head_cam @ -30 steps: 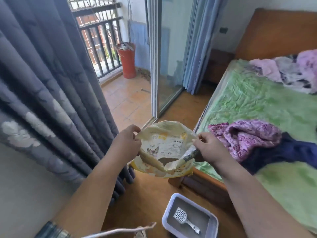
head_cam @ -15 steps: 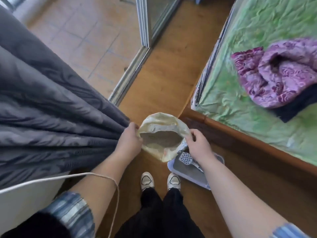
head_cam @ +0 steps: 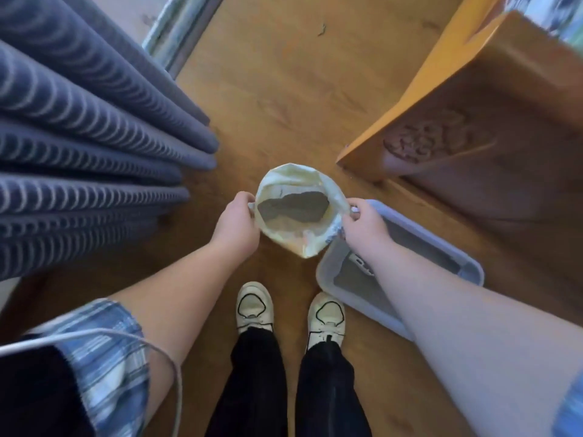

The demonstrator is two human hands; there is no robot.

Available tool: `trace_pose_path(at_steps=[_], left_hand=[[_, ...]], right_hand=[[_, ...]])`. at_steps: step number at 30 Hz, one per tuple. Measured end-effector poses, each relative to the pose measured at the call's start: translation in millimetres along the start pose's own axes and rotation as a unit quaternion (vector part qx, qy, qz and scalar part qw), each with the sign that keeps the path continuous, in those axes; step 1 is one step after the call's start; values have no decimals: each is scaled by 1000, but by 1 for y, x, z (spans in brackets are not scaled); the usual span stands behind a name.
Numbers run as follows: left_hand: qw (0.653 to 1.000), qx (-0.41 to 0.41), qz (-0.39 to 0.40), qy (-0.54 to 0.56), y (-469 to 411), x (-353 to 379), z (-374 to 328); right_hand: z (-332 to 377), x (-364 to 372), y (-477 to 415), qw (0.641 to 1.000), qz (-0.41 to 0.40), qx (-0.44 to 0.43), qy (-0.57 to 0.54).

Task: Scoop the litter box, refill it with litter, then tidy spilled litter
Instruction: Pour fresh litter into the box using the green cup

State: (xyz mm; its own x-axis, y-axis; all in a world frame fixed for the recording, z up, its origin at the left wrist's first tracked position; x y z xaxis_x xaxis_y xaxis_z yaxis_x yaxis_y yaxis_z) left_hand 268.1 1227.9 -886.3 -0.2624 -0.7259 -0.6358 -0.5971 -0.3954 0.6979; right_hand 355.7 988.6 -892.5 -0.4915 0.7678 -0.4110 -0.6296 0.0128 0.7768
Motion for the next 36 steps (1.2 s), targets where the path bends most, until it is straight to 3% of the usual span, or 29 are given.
trace_pose_path(at_steps=[7,12,15,18,23,29,36], left_hand=[[999,-2,30,25,14,3,-5],[989,31,46,-136,85,-64,-33],[978,49,-4,-201,142,-120,-53],[965,70,-61,-244,191,-158,-60],[970,32,-73,-229,251,-164,-24],[987,-95,-66,-107,325,-133,61],[979,-178,-101,-23,407,-91,173]], right_hand=[[4,7,8,996,7,45,-72],[65,-24,90,998,49,-19,25],[109,-46,148,986,61,-87,129],[148,-52,205,953,76,-181,233],[181,-27,275,876,61,-331,346],[150,48,332,815,140,-364,428],[102,151,412,709,217,-429,516]])
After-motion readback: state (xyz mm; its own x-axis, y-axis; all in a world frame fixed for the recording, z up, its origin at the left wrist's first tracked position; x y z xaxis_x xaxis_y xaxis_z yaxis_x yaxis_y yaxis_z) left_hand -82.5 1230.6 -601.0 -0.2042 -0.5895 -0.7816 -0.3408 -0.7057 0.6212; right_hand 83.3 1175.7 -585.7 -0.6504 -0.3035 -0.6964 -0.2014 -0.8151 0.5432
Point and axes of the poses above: each hand's wrist, its own y-axis away from the middle knuckle, its own x-axis out of the palm, z = x × y, the point moved 7 cm from there along -y, towards the middle knuckle, and after that the axes turned 8 degrees about -y, right-handed, at the moved point
